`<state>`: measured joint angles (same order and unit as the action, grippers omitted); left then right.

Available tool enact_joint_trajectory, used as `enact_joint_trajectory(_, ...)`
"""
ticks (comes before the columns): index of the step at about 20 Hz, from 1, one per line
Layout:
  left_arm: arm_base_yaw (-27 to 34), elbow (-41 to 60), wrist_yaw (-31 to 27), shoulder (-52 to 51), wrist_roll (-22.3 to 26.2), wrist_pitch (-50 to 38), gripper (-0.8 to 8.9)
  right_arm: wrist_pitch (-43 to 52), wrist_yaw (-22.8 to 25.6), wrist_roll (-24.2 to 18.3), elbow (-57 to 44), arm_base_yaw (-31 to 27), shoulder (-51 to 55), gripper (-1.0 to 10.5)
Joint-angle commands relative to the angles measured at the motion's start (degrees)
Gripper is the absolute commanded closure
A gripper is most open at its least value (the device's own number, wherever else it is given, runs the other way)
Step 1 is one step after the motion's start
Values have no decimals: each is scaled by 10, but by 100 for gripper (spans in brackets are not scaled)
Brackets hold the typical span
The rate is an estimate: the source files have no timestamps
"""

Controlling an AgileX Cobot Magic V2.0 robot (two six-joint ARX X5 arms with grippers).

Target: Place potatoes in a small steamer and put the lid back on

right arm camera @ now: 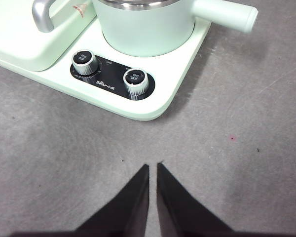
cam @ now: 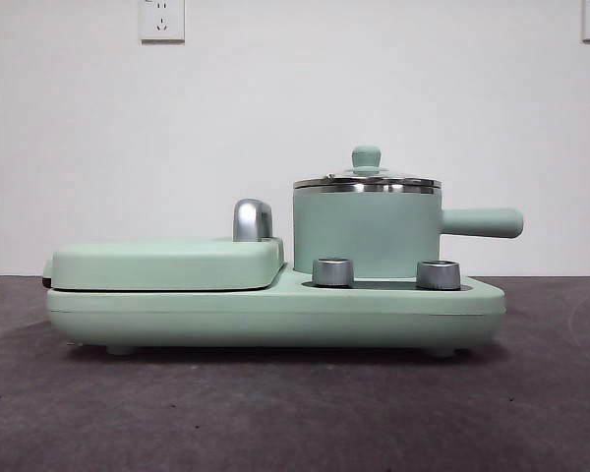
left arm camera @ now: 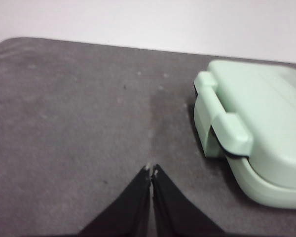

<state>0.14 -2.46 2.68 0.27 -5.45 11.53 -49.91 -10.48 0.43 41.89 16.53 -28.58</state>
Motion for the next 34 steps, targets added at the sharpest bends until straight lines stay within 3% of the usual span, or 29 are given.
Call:
enact_joint_trajectory(1,1,5,-2,-1,-11,-7,807,6,0,4,5,2,-1,925)
enact_joint_trajectory(11,1,5,-2,-1,-11,-8,807,6,0,4,5,2,-1,925)
enact_joint_trajectory(16,1,5,-2,-1,-11,-8,807,51,52,-27,0,2,4,926)
enact_joint_trajectory(19,1,5,-2,-1,-11,-8,807,219,102,-42,-98,-28,55,926)
enact_joint_trajectory(22,1,5,-2,-1,-11,-8,807,307,94,-16,-243,-74,144,926)
enact_joint_trajectory(24,1,5,-2,-1,-11,-8,807,319,78,-8,-315,-100,206,926)
enact_joint_trajectory(28,1,5,-2,-1,-11,-8,807,319,69,-9,-363,-128,280,926)
enact_joint_trajectory(34,1,5,-2,-1,-11,-8,807,336,69,-12,-374,-139,284,926)
